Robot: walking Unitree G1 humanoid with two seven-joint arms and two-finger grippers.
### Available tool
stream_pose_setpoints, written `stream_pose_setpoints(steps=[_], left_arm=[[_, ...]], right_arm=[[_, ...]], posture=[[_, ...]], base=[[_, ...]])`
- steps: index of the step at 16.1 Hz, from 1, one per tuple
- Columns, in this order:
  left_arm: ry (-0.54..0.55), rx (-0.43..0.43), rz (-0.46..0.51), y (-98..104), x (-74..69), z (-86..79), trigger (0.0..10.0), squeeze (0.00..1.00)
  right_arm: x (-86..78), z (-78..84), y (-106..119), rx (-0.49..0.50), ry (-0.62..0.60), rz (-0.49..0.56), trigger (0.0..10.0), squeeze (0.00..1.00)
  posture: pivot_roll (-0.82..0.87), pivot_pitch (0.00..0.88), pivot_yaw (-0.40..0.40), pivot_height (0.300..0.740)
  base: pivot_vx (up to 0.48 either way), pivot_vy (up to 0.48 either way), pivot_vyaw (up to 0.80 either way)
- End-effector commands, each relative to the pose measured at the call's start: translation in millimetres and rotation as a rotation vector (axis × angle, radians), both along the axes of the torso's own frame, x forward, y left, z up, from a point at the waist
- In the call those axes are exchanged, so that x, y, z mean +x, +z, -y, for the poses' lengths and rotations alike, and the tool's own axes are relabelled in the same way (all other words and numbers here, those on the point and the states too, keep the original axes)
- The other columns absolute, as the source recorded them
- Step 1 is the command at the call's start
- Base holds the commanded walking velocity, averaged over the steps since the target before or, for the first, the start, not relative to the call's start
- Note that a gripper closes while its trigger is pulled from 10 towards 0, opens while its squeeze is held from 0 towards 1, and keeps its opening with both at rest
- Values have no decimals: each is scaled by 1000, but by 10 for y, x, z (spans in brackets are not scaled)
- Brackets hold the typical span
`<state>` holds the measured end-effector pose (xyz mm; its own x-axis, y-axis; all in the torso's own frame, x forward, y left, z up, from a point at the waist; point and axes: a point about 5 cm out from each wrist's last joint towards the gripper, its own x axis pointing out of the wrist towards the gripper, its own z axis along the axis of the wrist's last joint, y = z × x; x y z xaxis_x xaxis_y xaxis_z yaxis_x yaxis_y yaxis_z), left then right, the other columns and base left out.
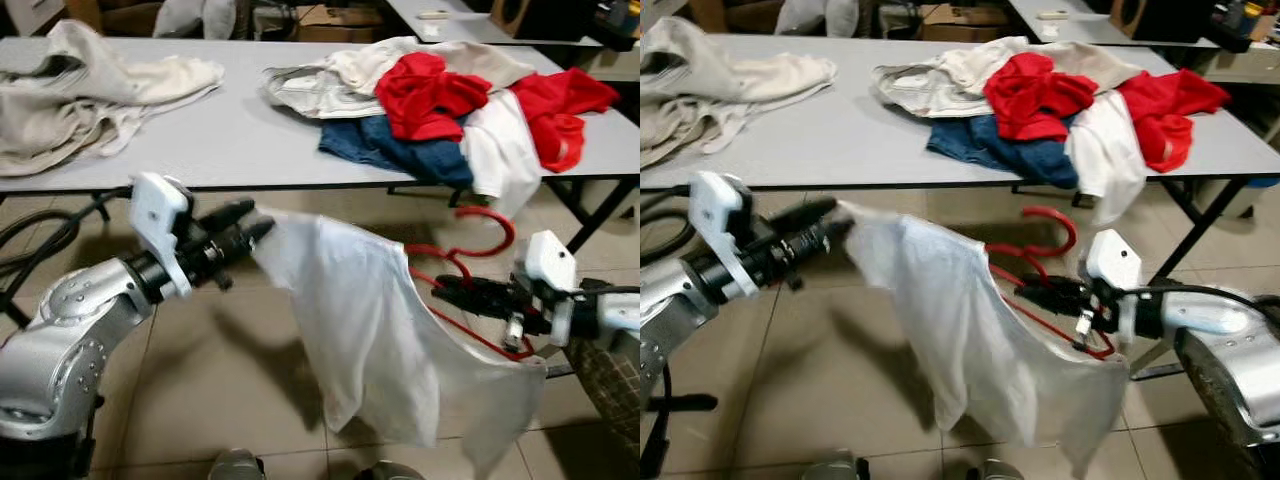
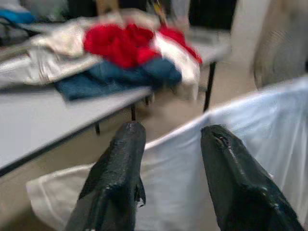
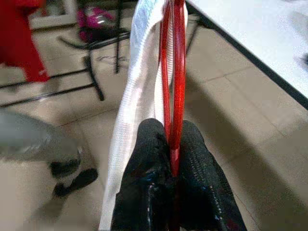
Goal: Hang hanger
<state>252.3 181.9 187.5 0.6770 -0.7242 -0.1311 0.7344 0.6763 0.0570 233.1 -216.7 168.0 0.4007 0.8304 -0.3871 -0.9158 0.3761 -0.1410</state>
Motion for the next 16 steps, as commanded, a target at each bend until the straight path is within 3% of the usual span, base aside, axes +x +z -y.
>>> stream_pose_setpoints(steps=[1, 4, 5, 6, 8, 12, 13, 14, 15, 16], left_arm=[[-46, 59, 29, 35, 54, -7, 10000, 1000], [-74, 158, 20, -6, 153, -135, 10000, 1000], [-86, 160, 23, -3, 174, -161, 10000, 835], [-105, 158, 27, 6, 188, -177, 10000, 0], [-215, 148, -10, -43, 207, -139, 10000, 0], [-291, 169, -43, -97, 290, -150, 10000, 0], [-300, 166, -51, -98, 306, -163, 7333, 0], [-310, 159, -60, -93, 320, -180, 627, 0], [-338, 141, -57, -34, 353, -216, 0, 0], [-372, 127, -57, 12, 360, -226, 0, 0]], right_arm=[[38, 77, 176, -12, 32, 65, 10000, 0], [40, 152, 372, -24, 112, 93, 10000, 0], [47, 161, 417, -33, 124, 114, 10000, 0], [50, 168, 444, -30, 136, 114, 10000, 0], [46, 168, 474, -39, 197, 108, 10000, 0], [74, 162, 574, -48, 256, 115, 10000, 0], [79, 161, 593, -48, 266, 115, 10000, 0], [84, 159, 612, -49, 277, 116, 10000, 0], [93, 161, 652, -55, 298, 116, 10000, 0], [104, 166, 672, -58, 308, 117, 10000, 0]], posture=[[-46, 0, -36, 740], [-55, 0, -19, 740], [-61, 0, -10, 740], [-61, 0, -10, 740], [-60, 0, -4, 740], [-64, 0, 10, 740], [-65, 0, 12, 740], [-67, 0, 14, 740], [-72, 0, 22, 740], [-73, 0, 25, 740]], base=[[0, 0, 0], [0, 0, 0], [0, 0, 0], [0, 0, 0], [0, 0, 0], [0, 0, 0], [0, 0, 0], [0, 0, 0], [0, 0, 0], [0, 0, 0]])
